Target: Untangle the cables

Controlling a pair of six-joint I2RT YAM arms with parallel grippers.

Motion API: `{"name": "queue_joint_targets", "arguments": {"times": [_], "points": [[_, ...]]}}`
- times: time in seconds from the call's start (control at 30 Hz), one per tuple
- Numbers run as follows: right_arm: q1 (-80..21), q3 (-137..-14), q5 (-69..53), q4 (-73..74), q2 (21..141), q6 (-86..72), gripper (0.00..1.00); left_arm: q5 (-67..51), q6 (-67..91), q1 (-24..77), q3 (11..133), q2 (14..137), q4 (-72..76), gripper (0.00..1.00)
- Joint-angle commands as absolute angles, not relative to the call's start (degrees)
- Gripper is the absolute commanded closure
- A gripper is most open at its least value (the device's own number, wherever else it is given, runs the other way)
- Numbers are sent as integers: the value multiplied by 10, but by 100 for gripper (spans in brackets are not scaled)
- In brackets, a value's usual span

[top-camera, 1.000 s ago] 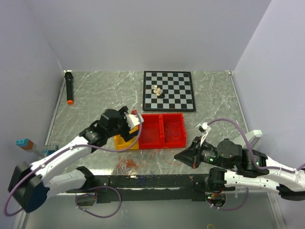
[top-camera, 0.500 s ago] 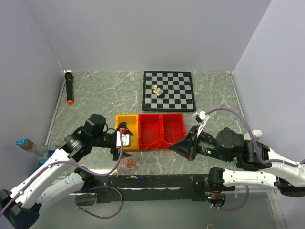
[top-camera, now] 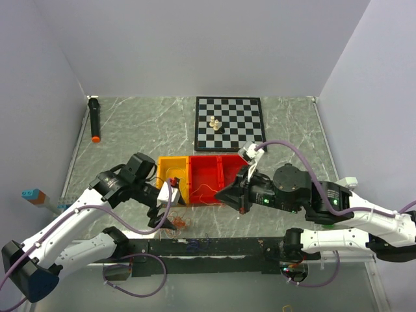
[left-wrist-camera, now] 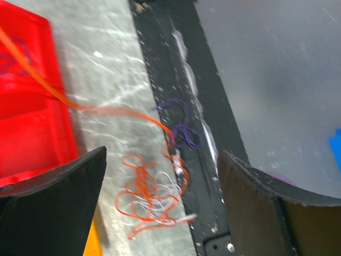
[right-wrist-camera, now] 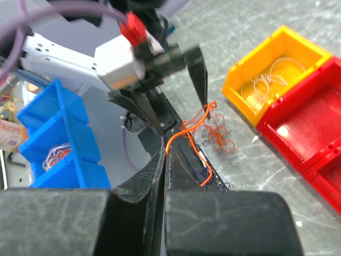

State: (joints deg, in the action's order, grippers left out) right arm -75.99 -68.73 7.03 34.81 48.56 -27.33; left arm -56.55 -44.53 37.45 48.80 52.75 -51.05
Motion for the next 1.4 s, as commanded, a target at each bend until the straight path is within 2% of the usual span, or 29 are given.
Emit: {"name": "queue_joint_targets", "arguments": {"times": [0.0, 0.17, 0.3, 0.37, 0.47, 0.6, 0.77, 0.8, 0.9, 1.0, 1.1, 1.37], "points": [[-762, -741, 76, 343, 480, -244, 100, -581, -492, 377, 493, 514, -551, 16], [-762, -751, 68, 335, 488, -241, 100, -602, -416, 377, 473, 513, -472, 19], [-763, -755, 71, 331, 486, -236, 100, -622, -338, 376, 455, 516, -392, 26], [-762, -756, 79, 332, 483, -233, 100, -625, -330, 376, 453, 519, -384, 36], [-762, -755, 85, 326, 474, -228, 100, -614, -326, 376, 449, 516, -374, 71], [-763, -754, 88, 324, 472, -224, 100, -614, -289, 377, 447, 515, -339, 99], [-762, -732, 94, 319, 461, -232, 100, -571, -294, 371, 479, 519, -347, 99], [-762, -720, 95, 315, 459, -235, 95, -564, -293, 367, 499, 520, -352, 99], [-762, -682, 98, 310, 448, -244, 59, -544, -296, 359, 574, 529, -382, 99], [-762, -651, 88, 311, 449, -255, 31, -533, -314, 355, 658, 533, -441, 99], [-762, -633, 74, 308, 454, -260, 22, -535, -316, 355, 714, 525, -482, 99], [-763, -597, 14, 238, 458, -235, 13, -529, -262, 355, 762, 493, -440, 99]]}}
